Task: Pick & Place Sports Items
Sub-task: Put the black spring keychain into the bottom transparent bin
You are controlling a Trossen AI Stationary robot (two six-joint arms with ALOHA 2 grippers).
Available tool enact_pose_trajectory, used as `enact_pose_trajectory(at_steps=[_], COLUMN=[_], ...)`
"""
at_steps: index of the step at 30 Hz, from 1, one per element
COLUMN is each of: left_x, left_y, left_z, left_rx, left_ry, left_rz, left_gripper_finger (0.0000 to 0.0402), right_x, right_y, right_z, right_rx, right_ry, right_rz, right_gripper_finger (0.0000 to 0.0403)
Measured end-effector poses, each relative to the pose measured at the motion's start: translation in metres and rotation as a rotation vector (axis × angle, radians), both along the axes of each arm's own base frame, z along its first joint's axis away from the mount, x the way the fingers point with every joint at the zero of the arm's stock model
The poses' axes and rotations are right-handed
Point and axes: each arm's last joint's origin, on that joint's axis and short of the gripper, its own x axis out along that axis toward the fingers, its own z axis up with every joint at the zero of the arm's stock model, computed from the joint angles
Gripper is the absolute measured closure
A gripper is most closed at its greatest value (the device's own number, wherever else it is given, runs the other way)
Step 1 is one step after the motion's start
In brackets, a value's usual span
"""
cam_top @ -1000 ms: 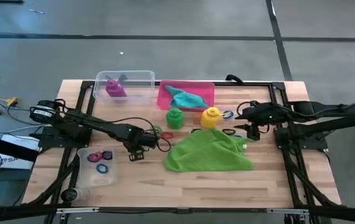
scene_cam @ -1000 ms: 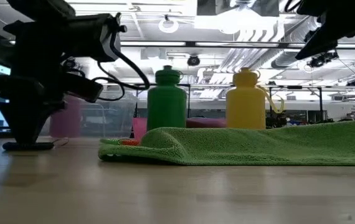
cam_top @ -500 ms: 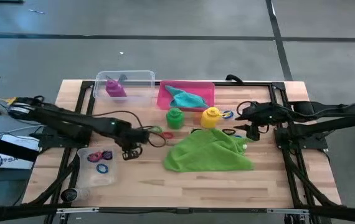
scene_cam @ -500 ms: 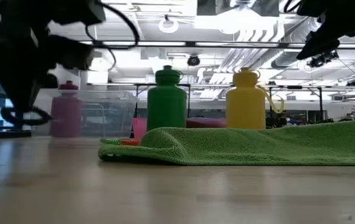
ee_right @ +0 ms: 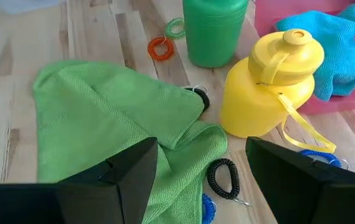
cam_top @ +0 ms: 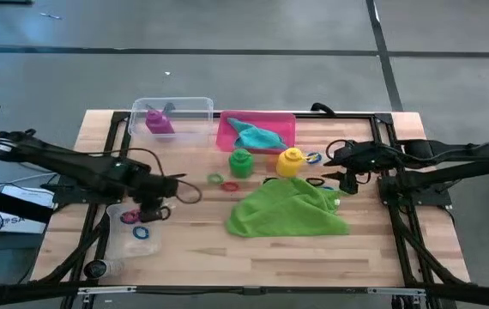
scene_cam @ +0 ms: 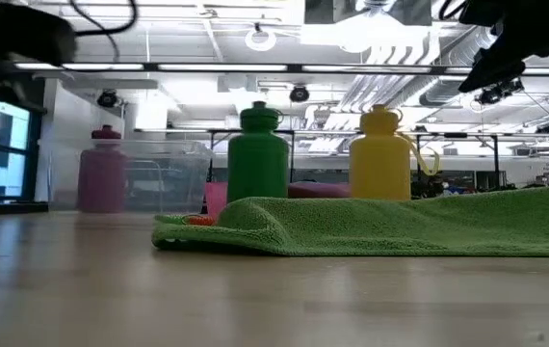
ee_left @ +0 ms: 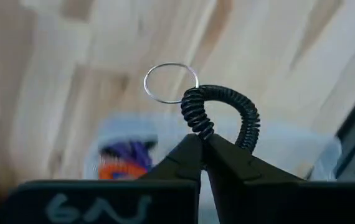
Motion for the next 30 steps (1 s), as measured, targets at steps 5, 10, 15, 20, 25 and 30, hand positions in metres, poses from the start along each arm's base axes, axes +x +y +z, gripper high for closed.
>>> enact_pose_trajectory(at_steps=[5,10,15,20,25,30], left_x=[-0.019,-0.031,-0.035,-0.039,-0.042,-0.044], left_y=[-0.010,-0.019,-0.027,-0.030,-0.031,-0.033], left_z=[0.002,0.001,0.001,0.001,0.000,0.000], left_rx=[-0.011,0.012,0.017,0.051,0.075,0.077], left_ry=[0.100,0.165,0.166,0.168,0.201,0.206], left_rz=[-0.039,-0.087,-0.140,-0.145,-0.107,-0.109], left_gripper_finger=[0.0401,0.0401,0.0401,0.0401,0.0369,0.0296], right_x=[0.000,0.001,0.003,0.003,0.005,0.014], right_y=[0.000,0.000,0.000,0.000,0.003,0.011], right_z=[0.000,0.002,0.003,0.003,0.004,-0.003], right_rx=[0.000,0.000,0.000,0.017,0.115,0.129], right_ry=[-0.003,-0.022,-0.041,-0.048,-0.057,-0.011], right_rz=[0.000,0.000,0.000,0.001,0.054,0.094], right_gripper_finger=[0.0206,0.0206,0.0206,0.0206,0.0206,0.0206])
